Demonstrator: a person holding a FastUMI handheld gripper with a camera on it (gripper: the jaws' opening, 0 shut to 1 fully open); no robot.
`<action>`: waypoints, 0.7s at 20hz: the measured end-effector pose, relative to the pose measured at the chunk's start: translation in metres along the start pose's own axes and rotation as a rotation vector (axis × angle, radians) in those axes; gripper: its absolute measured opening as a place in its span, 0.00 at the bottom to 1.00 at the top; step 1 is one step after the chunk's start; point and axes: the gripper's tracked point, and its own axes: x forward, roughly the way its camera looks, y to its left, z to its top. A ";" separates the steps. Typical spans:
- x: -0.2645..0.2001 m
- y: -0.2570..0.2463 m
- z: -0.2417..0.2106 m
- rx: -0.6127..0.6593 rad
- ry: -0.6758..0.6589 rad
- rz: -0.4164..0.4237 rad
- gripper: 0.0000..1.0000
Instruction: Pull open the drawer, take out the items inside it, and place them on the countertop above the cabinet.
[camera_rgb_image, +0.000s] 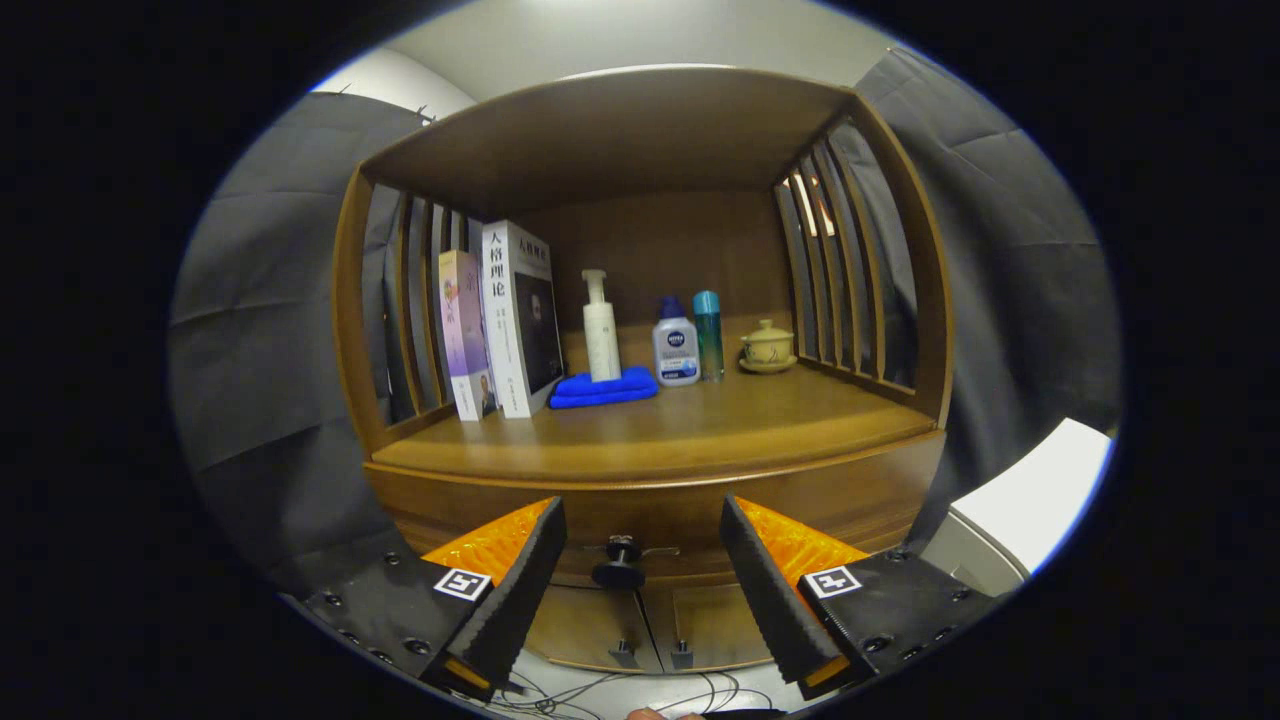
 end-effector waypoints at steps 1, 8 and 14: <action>0.005 0.000 -0.006 -0.003 0.013 -0.001 0.98; 0.032 0.004 -0.049 -0.007 0.092 0.000 0.98; 0.042 0.007 -0.069 -0.022 0.126 -0.007 0.98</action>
